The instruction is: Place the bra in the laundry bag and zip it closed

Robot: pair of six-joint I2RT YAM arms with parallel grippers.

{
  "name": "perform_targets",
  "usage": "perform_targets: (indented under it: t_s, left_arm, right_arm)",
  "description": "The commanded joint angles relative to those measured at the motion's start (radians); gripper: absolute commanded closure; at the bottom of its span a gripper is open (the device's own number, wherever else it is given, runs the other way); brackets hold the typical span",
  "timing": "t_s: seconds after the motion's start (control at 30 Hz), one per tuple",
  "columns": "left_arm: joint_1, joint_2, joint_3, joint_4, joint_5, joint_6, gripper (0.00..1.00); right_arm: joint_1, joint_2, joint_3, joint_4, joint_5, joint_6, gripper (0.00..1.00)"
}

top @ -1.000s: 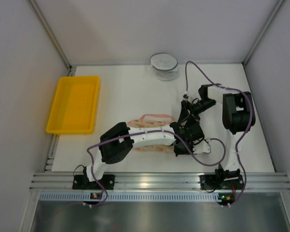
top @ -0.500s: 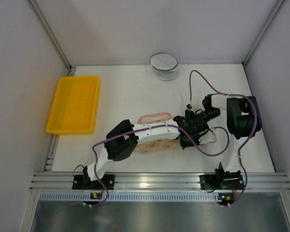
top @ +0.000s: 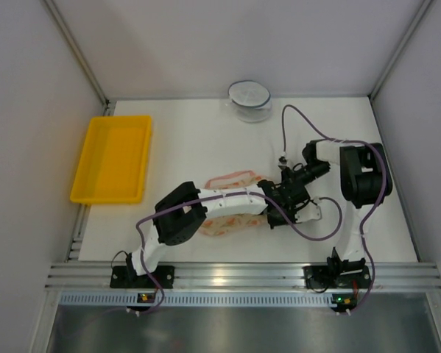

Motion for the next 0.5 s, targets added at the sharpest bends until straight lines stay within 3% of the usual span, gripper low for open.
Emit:
perform_targets:
  t_s: [0.0,0.2,0.23,0.27,0.37,0.4,0.47]
  left_arm:
    - [-0.016,-0.089,-0.083,-0.043,0.039,0.011,1.0]
    - [-0.016,-0.118,-0.129,-0.041,0.031,0.018,1.0]
    - [-0.016,-0.118,-0.109,-0.041,0.03,0.018,0.96]
    - [-0.016,-0.12,-0.099,-0.043,0.03,0.021,0.83]
    - [-0.015,-0.133,-0.047,-0.041,0.03,0.015,0.58]
    - [-0.013,-0.139,-0.036,-0.04,0.034,0.013,0.32]
    - [-0.007,-0.161,-0.011,-0.039,0.044,0.002,0.24]
  right_arm:
    - [-0.027,-0.011,0.055,0.004,0.025,-0.028,1.0]
    - [-0.045,-0.027,0.049,0.004,0.051,-0.039,1.0]
    - [-0.047,-0.032,0.049,0.01,0.052,-0.036,1.0]
    - [-0.05,-0.041,0.05,0.015,0.055,-0.03,1.0]
    - [-0.068,-0.063,0.05,0.021,0.077,-0.021,1.0]
    - [-0.079,-0.069,0.049,0.021,0.078,-0.021,1.0]
    - [-0.123,-0.09,0.035,0.027,0.095,-0.015,1.0]
